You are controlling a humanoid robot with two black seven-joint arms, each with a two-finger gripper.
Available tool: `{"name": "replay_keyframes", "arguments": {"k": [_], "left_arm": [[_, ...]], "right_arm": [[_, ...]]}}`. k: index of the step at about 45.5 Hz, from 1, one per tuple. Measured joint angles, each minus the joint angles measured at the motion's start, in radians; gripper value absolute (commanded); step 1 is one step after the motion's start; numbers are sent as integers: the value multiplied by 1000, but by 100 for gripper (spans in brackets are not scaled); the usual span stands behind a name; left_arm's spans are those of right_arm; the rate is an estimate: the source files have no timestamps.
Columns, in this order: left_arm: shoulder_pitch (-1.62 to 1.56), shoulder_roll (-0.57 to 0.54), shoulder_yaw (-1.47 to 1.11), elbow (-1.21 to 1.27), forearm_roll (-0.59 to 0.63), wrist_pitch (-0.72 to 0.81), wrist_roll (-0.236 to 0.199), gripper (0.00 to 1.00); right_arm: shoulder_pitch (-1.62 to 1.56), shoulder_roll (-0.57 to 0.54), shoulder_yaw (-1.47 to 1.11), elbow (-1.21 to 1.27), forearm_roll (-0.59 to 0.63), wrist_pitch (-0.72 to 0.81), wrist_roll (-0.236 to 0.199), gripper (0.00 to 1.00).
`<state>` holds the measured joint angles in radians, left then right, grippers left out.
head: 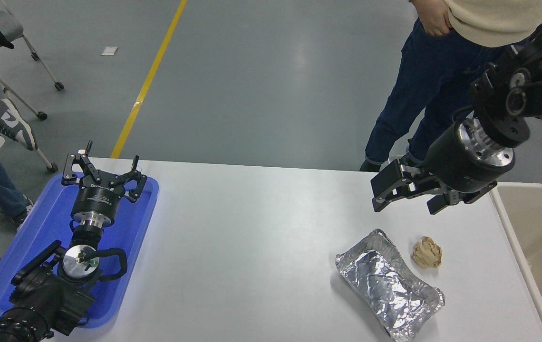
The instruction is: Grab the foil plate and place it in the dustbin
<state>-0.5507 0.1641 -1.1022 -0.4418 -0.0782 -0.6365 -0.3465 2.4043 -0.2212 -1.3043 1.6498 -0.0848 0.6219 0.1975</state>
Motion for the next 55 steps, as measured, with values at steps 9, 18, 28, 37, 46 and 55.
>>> {"name": "replay_keyframes", "arguments": {"k": [9, 18, 28, 37, 46, 55], "left_arm": [[0, -1, 0, 0, 0, 0, 1, 100], [0, -1, 0, 0, 0, 0, 1, 100], [0, 0, 1, 0, 0, -1, 1, 100], [0, 0, 1, 0, 0, -1, 0, 100], [0, 0, 1, 0, 0, -1, 0, 100], [0, 0, 1, 0, 0, -1, 1, 100]], "right_arm": [[-8, 9, 3, -9, 2, -7, 0, 100], [-21, 14, 6, -25, 3, -10, 0, 100], [-41, 10, 10, -42, 3, -11, 0, 100], [-61, -42, 1, -58, -9, -9, 1, 100], [-106, -116, -4, -80, -61, -14, 2, 100], [-169, -212, 1, -94, -131, -52, 2, 100]]}}
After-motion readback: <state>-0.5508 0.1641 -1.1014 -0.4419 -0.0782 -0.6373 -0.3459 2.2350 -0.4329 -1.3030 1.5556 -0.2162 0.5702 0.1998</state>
